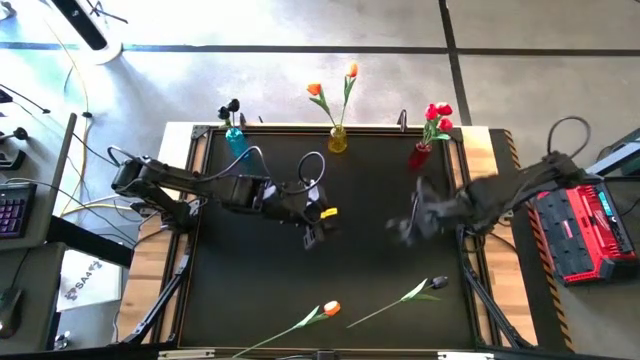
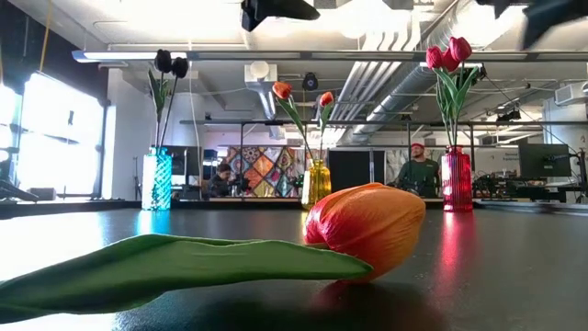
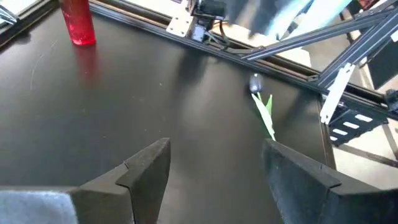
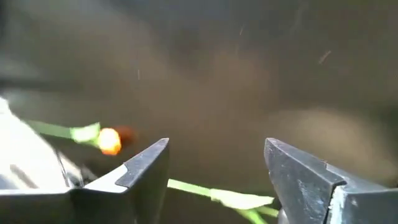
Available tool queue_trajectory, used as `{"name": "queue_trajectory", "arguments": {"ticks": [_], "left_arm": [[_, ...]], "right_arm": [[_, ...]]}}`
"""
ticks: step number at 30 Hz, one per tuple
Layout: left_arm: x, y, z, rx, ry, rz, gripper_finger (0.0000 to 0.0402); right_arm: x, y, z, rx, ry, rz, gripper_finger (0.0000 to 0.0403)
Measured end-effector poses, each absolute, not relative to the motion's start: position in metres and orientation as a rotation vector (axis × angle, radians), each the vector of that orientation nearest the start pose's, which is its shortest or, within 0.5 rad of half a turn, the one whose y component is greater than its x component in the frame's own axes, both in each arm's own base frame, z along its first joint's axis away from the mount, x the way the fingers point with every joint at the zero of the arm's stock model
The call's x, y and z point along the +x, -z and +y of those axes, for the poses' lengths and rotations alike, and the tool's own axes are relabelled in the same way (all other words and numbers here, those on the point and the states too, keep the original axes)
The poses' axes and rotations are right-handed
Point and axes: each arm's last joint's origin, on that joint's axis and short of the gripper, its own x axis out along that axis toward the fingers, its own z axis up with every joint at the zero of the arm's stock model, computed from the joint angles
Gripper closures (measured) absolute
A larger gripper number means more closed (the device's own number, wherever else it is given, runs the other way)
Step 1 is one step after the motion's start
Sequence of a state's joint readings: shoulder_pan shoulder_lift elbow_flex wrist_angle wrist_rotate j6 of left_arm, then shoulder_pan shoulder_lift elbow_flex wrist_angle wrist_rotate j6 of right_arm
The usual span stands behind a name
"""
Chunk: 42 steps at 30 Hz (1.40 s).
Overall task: Sort flowers into vase by color
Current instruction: Put the black flower into the blue vase
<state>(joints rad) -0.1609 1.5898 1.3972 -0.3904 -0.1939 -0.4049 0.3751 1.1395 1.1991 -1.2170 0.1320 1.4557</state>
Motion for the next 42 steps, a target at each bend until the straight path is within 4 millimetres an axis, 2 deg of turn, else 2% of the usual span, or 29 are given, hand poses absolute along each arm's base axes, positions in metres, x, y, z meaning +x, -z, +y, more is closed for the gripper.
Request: {"name": "queue_trajectory", "arguments": {"ticks": [5,12,16,19,25,30,36,42], "left_arm": [[0.354,-0.326,-0.053,-0.292,-0.095,0.571,0.0165],[0.355,-0.324,-0.055,-0.326,-0.058,0.588,0.0165],[0.357,-0.314,-0.062,-0.324,-0.038,0.606,0.0165],[0.360,-0.299,-0.067,-0.335,-0.045,0.658,0.0165],[0.369,-0.280,-0.074,-0.388,-0.066,0.709,0.0165],[0.382,-0.262,-0.077,-0.399,-0.067,0.720,0.0165],[0.394,-0.242,-0.079,-0.405,-0.051,0.750,0.0165],[0.394,-0.239,-0.079,-0.436,-0.066,0.764,0.0165]], "right_arm": [[0.176,-0.292,0.101,0.922,0.423,1.089,0.0153],[0.155,-0.254,0.118,0.621,0.318,1.181,0.0153],[0.148,-0.225,0.134,0.613,0.125,1.241,0.0153],[0.139,-0.207,0.145,0.613,0.033,1.275,0.0155],[0.120,-0.197,0.148,0.446,0.000,1.377,0.0190],[0.120,-0.194,0.151,0.295,-0.111,1.367,0.0218],[0.124,-0.187,0.155,0.119,-0.172,1.338,0.0222],[0.129,-0.169,0.162,0.037,-0.182,1.403,0.0222]]}}
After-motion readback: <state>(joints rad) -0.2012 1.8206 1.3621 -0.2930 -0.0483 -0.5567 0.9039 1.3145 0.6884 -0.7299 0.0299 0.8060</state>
